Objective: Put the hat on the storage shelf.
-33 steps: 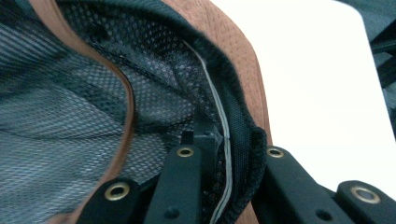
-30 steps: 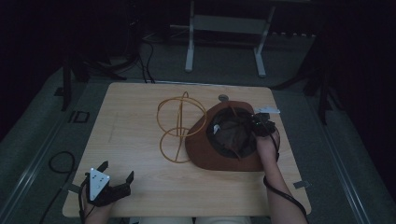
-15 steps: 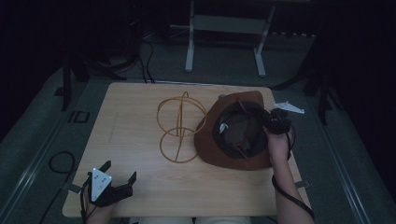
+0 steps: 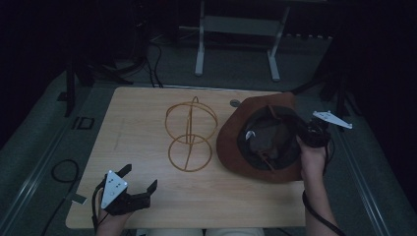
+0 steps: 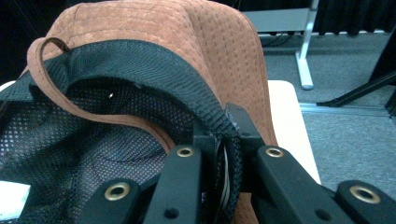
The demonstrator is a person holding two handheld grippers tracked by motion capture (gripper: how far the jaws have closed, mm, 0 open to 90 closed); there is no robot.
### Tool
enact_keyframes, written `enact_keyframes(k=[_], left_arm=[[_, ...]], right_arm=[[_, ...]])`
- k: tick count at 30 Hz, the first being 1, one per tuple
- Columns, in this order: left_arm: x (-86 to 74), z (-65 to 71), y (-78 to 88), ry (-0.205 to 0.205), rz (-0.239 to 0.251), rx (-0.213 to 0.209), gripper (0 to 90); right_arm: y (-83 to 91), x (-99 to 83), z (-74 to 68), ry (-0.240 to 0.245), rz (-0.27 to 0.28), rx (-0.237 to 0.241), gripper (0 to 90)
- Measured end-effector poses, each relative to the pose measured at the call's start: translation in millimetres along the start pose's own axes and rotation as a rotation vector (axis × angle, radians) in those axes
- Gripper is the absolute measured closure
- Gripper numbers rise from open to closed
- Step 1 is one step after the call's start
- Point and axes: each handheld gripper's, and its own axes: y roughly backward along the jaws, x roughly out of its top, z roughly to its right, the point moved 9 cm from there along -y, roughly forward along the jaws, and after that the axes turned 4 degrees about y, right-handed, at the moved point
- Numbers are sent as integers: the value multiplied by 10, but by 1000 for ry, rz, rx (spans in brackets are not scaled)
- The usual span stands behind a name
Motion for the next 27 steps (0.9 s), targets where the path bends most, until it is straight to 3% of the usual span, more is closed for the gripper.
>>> enact_keyframes(k=[4,8,12,18,27], left_arm=[[270,170,-1,-31,30,-52,47],[554,311,-46,-24,53,-101,55],[805,466,-140,-72,67,-121,55],[1135,724,-415,-104,62,-176,60],[1388,1086,-831,-137,44,-237,60]], right_arm=[[96,-15,53,-3,13,-4,841],[159,-24,97,-18,25,-1,841],[203,-34,108,-26,30,8,841],[288,-19,108,-29,47,17,841],[424,35,107,-43,69,37,841]])
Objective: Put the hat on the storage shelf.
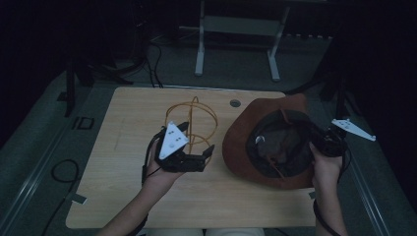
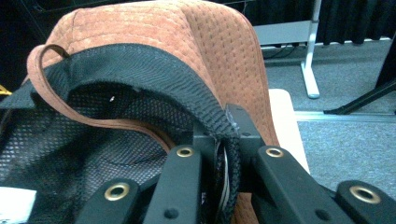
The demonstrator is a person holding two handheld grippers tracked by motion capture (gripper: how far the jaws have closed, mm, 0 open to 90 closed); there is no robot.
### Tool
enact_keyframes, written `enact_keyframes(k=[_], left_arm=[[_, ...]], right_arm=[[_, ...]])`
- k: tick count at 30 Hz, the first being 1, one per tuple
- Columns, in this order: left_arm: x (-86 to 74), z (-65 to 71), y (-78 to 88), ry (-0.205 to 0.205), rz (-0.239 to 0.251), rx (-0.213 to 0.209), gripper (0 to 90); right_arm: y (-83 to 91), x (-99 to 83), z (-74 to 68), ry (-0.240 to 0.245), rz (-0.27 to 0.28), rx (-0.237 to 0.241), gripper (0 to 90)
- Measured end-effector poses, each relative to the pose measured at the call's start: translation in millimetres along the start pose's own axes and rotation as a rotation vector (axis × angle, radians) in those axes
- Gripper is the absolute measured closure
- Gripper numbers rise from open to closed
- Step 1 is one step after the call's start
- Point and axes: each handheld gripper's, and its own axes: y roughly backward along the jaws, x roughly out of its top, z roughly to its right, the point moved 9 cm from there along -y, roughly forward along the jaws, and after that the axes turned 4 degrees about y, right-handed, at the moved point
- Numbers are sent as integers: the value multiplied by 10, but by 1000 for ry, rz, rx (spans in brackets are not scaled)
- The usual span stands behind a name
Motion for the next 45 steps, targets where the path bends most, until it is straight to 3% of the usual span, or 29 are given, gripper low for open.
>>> enact_keyframes(k=[11,15,21,22,25,30,33,37,41,45], left_arm=[[149,454,-639,-53,-44,-94,60],[186,576,-888,-101,-65,-83,60],[164,696,-1218,-87,-93,-95,62],[147,729,-1257,-74,-98,-114,72],[111,794,-1371,-85,-108,-119,72],[96,766,-1563,-99,-126,-70,117],[105,717,-1642,-103,-129,-9,163],[60,689,-1735,-136,-183,66,219],[10,653,-1802,-157,-208,108,387],[-8,585,-1826,-151,-209,129,704]], right_arm=[[73,19,-64,12,14,6,840],[102,24,-70,8,21,7,840],[117,16,-73,2,21,13,840],[124,13,-77,-1,22,17,840],[137,9,-89,-1,25,25,840],[183,25,-130,2,37,41,840],[214,42,-145,10,45,37,840],[246,55,-152,12,48,37,840],[281,55,-183,15,51,43,839],[288,31,-218,21,43,50,839]])
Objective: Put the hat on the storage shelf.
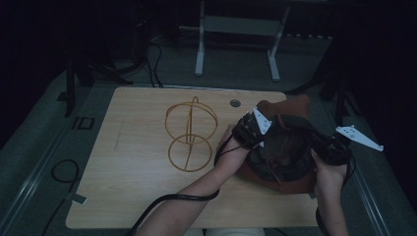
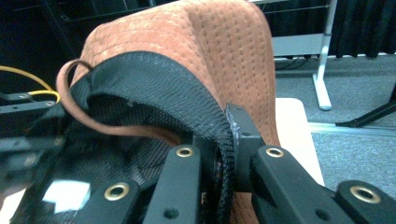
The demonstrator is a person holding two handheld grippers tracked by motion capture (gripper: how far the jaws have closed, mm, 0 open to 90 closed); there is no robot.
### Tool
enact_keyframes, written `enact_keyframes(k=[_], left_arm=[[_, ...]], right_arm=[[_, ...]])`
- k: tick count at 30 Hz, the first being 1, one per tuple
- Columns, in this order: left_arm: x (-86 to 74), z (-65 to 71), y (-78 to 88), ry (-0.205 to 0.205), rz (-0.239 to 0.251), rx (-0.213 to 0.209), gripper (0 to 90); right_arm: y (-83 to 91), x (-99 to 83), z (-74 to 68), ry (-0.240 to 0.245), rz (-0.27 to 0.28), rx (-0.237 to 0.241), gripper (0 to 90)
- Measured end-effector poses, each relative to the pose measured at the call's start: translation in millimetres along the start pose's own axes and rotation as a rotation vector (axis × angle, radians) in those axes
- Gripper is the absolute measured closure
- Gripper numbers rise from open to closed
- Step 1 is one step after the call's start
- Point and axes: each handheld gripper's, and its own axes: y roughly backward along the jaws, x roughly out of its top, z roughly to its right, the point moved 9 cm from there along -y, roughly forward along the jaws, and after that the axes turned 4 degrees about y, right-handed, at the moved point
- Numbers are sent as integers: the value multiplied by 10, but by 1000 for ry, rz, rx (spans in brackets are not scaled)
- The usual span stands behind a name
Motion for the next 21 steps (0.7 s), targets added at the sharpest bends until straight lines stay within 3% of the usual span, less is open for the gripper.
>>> enact_keyframes(k=[2,3,10,15,18,19,21], left_arm=[[14,-7,6,-5,10,4,835],[24,-10,11,-7,9,2,856],[89,-53,64,5,24,-12,869],[143,-69,137,-1,51,-13,870],[174,-80,169,-6,64,-8,871],[192,-97,192,-9,69,-5,871],[200,-102,207,-10,76,-4,871]], right_arm=[[-3,-21,-22,2,-4,0,839],[-5,-28,-33,4,-4,0,839],[34,-114,-72,28,1,-17,816],[130,-157,-137,46,5,11,763],[194,-178,-177,58,6,40,698],[269,-224,-227,80,-15,80,593],[317,-239,-249,83,-14,105,574]])
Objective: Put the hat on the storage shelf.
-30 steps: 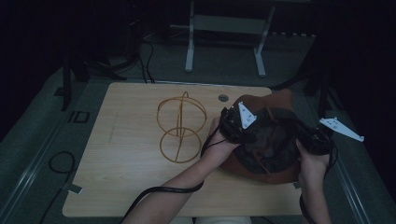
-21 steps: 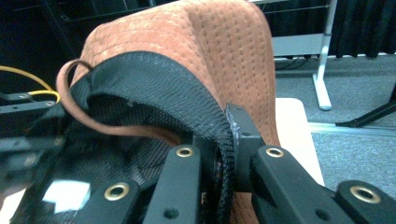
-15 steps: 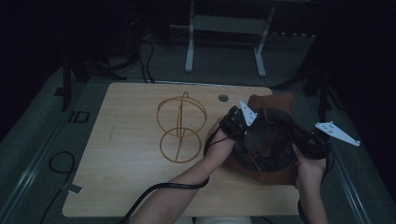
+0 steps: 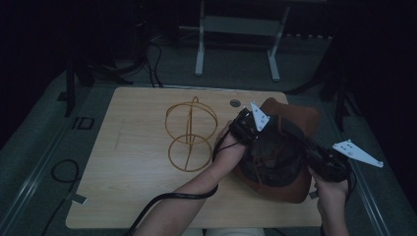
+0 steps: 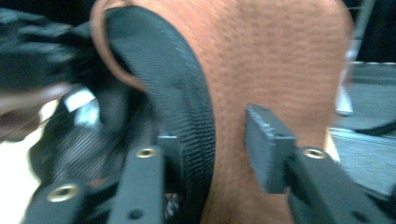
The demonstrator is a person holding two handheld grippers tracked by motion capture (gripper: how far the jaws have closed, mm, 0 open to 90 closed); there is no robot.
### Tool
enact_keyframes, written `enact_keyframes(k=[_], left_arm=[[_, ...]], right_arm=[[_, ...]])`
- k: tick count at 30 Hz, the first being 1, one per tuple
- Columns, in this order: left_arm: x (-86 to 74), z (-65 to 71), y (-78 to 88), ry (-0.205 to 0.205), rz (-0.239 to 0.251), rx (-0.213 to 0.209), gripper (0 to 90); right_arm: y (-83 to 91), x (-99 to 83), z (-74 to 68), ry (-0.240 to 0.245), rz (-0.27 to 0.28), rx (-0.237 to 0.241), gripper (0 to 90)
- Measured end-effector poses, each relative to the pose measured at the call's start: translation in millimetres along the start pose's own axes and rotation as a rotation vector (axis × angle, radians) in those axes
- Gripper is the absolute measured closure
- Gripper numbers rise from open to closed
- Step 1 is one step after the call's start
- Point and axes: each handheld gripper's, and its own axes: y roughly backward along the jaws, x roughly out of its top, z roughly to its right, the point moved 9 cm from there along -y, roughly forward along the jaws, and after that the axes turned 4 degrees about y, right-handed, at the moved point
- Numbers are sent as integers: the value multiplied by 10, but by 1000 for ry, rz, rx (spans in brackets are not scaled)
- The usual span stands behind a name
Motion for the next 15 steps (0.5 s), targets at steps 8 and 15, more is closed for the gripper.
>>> enact_keyframes(k=[8,15], left_arm=[[-4,-4,150,-21,67,-16,869],[-5,15,407,-59,151,-112,869]], right_arm=[[492,34,35,74,66,25,477],[569,-113,388,62,28,-18,474]])
